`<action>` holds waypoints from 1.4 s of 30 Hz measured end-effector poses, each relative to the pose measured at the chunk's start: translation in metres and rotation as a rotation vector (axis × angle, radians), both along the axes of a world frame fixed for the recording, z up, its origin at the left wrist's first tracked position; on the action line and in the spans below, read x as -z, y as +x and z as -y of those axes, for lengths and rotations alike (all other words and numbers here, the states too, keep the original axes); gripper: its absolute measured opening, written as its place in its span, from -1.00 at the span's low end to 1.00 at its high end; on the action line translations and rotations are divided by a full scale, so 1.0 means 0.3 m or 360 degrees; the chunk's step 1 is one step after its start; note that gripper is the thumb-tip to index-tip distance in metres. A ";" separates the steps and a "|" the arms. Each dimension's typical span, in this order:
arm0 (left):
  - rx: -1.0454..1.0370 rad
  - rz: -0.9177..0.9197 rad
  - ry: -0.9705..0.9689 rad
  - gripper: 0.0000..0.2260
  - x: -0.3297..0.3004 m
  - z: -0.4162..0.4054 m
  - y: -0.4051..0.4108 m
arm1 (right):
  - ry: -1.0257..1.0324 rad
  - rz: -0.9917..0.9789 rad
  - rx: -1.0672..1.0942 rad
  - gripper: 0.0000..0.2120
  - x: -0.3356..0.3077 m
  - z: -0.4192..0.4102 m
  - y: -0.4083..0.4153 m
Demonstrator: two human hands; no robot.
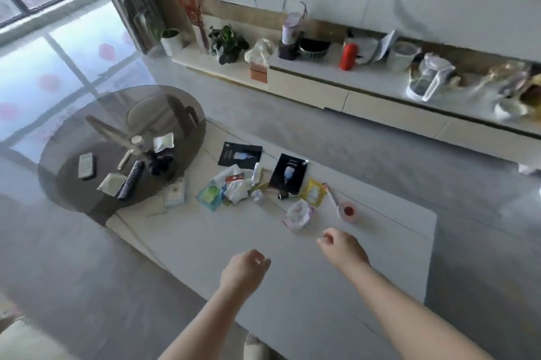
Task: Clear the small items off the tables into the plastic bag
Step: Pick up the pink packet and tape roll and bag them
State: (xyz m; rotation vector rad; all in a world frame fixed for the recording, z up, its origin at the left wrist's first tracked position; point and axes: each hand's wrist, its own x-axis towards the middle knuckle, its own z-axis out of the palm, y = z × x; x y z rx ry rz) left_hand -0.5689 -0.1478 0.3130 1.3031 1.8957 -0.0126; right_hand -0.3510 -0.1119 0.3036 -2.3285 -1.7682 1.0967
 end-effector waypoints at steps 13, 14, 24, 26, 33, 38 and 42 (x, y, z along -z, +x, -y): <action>-0.0067 0.0374 -0.0189 -0.65 0.532 -0.438 0.328 | -0.0026 -0.0284 0.0581 -0.52 0.546 -0.268 0.215; -0.0074 0.0368 -0.0189 -0.63 0.588 -0.468 0.336 | -0.0018 -0.0271 0.0592 -0.50 0.598 -0.292 0.227; -0.0072 0.0035 0.0120 -0.59 1.122 -0.714 0.398 | 0.0211 0.0186 0.0568 -0.29 1.066 -0.520 0.354; -0.0035 -0.0069 0.0179 -0.56 1.185 -0.731 0.417 | 0.0210 0.0275 0.0523 -0.25 1.133 -0.549 0.361; -0.0028 -0.0326 0.0334 -0.33 1.304 -0.758 0.465 | 0.0298 0.0367 0.0587 -0.29 1.248 -0.589 0.385; -0.0006 -0.0332 0.0335 -0.34 1.319 -0.773 0.463 | 0.0444 0.0401 0.0689 -0.61 1.233 -0.617 0.410; 0.0056 -0.0334 0.0336 -0.23 1.307 -0.774 0.459 | 0.0408 -0.0095 0.1207 -0.72 1.192 -0.655 0.408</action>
